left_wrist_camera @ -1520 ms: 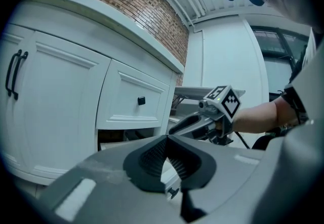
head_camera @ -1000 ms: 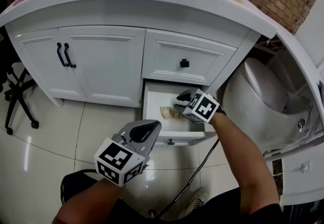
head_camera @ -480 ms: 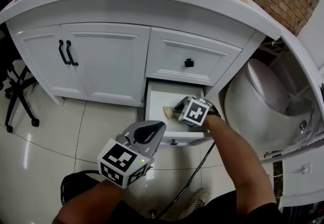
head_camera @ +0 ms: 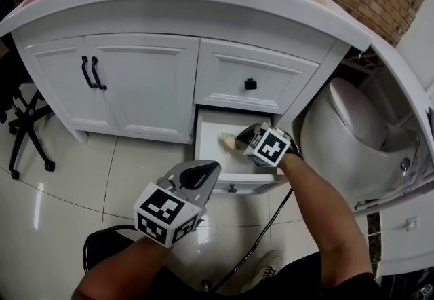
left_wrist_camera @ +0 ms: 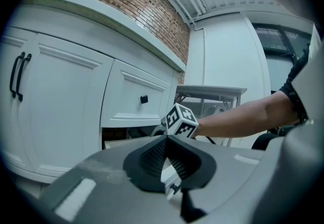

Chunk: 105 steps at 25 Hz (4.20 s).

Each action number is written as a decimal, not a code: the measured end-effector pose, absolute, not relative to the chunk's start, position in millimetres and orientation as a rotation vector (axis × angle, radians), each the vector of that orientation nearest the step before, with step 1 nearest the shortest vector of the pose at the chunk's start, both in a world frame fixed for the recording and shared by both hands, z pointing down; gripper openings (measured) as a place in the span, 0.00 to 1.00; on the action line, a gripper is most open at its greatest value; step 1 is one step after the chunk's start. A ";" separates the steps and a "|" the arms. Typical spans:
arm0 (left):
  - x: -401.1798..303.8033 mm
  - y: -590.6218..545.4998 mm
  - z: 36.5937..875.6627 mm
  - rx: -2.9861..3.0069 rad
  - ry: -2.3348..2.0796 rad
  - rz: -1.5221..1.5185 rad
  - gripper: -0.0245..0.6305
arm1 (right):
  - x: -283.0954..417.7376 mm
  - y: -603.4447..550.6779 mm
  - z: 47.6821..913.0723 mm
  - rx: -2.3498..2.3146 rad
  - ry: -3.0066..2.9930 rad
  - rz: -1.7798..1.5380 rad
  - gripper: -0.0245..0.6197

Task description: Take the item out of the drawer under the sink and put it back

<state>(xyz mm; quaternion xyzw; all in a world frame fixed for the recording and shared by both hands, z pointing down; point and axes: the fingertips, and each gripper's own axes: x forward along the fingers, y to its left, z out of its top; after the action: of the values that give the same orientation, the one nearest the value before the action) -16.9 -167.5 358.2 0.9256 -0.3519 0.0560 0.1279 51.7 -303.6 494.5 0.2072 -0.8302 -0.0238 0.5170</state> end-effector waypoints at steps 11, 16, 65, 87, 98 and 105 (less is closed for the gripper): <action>-10.9 -163.6 353.6 2.698 -1.017 0.145 0.05 | 50.4 -229.3 351.7 0.694 -2.432 -0.018 0.05; -11.2 -161.4 346.3 2.706 -1.031 0.114 0.05 | 56.2 -182.3 314.9 0.785 -2.636 0.199 0.05; -11.9 -152.0 343.4 2.733 -1.048 0.149 0.05 | 90.8 -149.6 351.9 0.972 -2.678 0.515 0.05; -20.1 -152.2 340.3 2.720 -1.066 0.130 0.05 | 88.8 -155.3 357.3 0.977 -2.662 0.522 0.05; -28.8 -159.8 338.6 2.708 -1.115 0.111 0.05 | 72.8 -190.3 357.9 1.002 -2.592 0.399 0.05; -27.1 -159.7 336.4 2.713 -1.101 0.098 0.05 | 64.9 -251.0 379.0 0.951 -2.379 0.188 0.05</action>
<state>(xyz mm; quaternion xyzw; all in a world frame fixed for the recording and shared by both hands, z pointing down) -27.1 -159.7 336.4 0.9209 -0.3737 0.0331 0.1060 64.9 -251.0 379.0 0.3552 -0.8884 0.0701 0.2822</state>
